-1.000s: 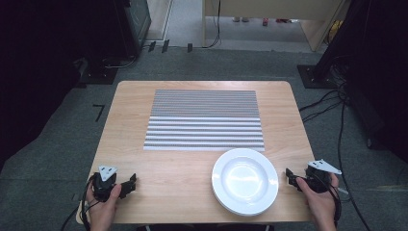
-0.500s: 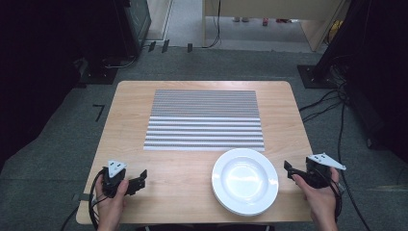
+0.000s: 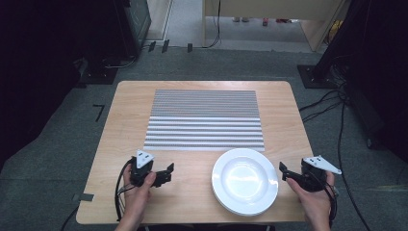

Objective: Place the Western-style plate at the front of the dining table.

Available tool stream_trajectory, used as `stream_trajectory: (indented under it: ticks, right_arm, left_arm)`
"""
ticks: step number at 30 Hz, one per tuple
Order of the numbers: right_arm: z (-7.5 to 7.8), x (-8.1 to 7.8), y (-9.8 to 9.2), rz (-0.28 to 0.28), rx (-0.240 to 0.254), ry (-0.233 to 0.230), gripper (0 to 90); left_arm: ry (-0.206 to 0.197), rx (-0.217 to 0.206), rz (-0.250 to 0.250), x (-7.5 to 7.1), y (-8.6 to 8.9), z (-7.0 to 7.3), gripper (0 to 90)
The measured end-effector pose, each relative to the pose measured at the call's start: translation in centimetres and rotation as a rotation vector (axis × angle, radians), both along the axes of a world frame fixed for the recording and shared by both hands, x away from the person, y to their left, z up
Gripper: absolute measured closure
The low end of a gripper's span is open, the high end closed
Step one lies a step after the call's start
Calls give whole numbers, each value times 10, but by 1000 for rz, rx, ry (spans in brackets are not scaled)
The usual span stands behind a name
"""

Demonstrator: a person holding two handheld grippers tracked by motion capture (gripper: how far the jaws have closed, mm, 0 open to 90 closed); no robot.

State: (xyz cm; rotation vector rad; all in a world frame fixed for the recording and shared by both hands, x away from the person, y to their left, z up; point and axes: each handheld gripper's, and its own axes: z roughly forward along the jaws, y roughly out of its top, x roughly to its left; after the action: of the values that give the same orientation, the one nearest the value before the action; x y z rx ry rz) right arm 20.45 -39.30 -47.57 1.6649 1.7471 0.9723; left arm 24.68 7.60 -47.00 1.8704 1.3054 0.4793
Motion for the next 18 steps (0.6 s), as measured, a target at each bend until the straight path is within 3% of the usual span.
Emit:
stream_trajectory:
  ticks: [4, 8, 11, 18]
  right_arm:
    - [-6, -6, 2, 7, 37, 8, 149]
    - [-9, -10, 6, 16, 56, 12, 150]
    - [-6, -12, 12, 38, 67, -17, 176]
    - [-4, -17, 20, 75, 122, -36, 266]
  left_arm:
    - [6, -50, -25, 2, -17, -3, 103]
    - [2, -24, -58, -1, -31, -12, 103]
    - [26, -55, -89, -4, -41, -18, 103]
    - [16, -69, -146, -16, -62, -21, 103]
